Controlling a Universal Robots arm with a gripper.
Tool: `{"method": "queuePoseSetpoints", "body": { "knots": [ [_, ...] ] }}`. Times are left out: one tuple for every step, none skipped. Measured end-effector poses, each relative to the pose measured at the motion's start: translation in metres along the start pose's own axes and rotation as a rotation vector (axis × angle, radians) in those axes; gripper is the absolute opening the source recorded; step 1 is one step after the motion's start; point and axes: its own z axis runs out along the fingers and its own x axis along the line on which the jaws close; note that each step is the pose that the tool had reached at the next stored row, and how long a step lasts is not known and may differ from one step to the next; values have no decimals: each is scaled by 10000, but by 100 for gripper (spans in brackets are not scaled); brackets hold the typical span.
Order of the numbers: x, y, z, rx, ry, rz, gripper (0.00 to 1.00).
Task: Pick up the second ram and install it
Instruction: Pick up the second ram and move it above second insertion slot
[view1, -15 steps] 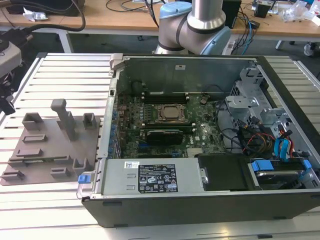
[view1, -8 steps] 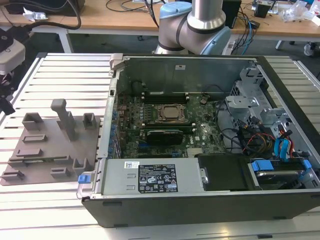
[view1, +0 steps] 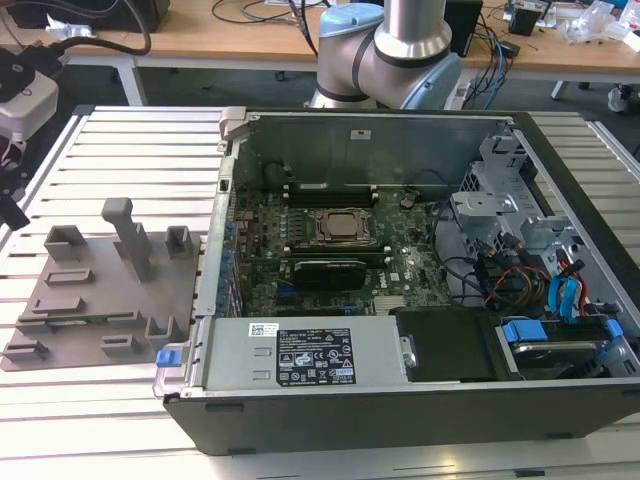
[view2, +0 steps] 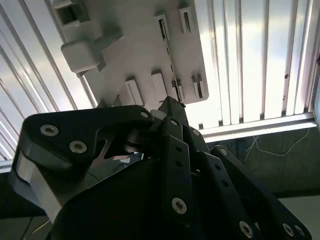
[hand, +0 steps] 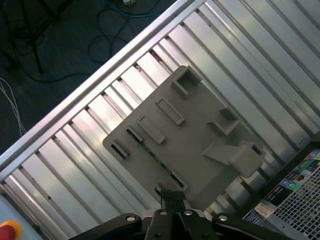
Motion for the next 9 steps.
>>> {"method": "queuePoseSetpoints", "body": {
  "knots": [
    [0, 0, 0, -2, 4, -91, 10],
    [0, 0, 0, -4, 7, -161, 10],
    [0, 0, 0, -8, 15, -337, 10],
    [0, 0, 0, -12, 24, -519, 10],
    [0, 0, 0, -16, 32, -690, 10],
    [0, 0, 0, -19, 36, -799, 10],
    [0, 0, 0, -22, 42, -924, 10],
    [0, 0, 0, -25, 47, -1031, 10],
    [0, 0, 0, -28, 55, -1186, 10]
  ]
}}
